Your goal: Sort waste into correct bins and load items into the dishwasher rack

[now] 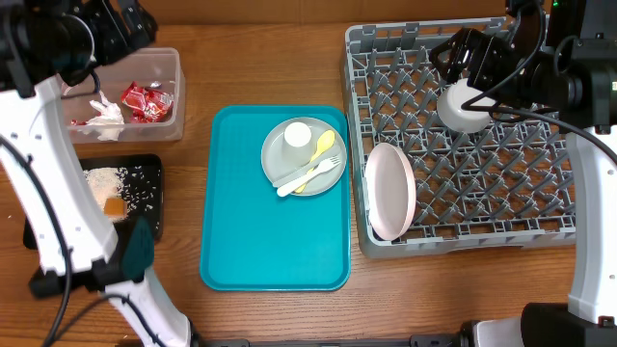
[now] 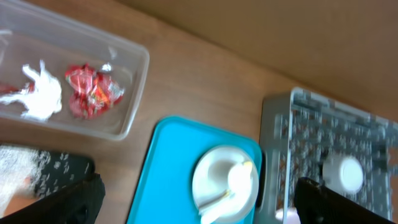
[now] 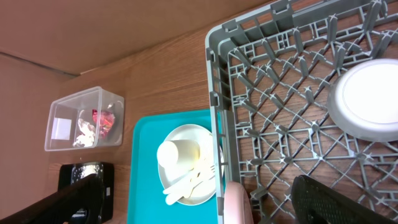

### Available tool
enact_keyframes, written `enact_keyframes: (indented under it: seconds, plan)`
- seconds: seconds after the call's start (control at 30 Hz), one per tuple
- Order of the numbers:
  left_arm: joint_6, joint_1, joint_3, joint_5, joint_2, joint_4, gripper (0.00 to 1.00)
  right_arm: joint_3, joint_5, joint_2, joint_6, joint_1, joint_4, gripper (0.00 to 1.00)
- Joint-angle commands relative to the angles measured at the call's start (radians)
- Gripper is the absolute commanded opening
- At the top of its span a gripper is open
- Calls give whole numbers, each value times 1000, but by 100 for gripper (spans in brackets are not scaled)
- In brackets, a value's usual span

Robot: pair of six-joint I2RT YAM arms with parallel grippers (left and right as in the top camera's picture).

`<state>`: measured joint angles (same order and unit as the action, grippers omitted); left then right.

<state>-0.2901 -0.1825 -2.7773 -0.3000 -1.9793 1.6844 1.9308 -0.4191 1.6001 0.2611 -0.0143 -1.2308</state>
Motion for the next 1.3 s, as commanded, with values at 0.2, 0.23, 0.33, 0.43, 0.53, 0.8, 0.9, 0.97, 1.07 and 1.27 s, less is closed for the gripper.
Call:
enact_keyframes:
  seconds: [0.2,0.23,0.33,0.43,0.53,0.8,0.9,0.97,1.07,1.27]
  plan:
    - [-19,-44,640,131,482,-1,100,21,0,-12,2,-4,3,100]
    - [-22,-55,706,131,524,-14,100,21,0,-12,2,-4,3,100]
    - [-21,-101,887,131,631,-83,100,21,0,-12,2,-4,3,100]
    - [-20,-187,1035,130,697,-137,100,21,0,-12,2,-4,3,100]
    - [21,-304,1130,60,709,-196,100,21,0,-12,2,-4,3,100]
    - [82,-581,1243,-112,607,-262,100,21,0,-12,2,-4,3,100]
    - [108,-591,1245,-121,586,-282,100,21,0,-12,2,-4,3,100]
    - [108,-581,1245,-118,583,-287,100,21,0,-12,2,-4,3,100]
    - [107,-580,1245,-116,581,-288,100,21,0,-12,2,-4,3,100]
    - [107,-580,1245,-115,579,-294,100,21,0,-12,2,-4,3,100]
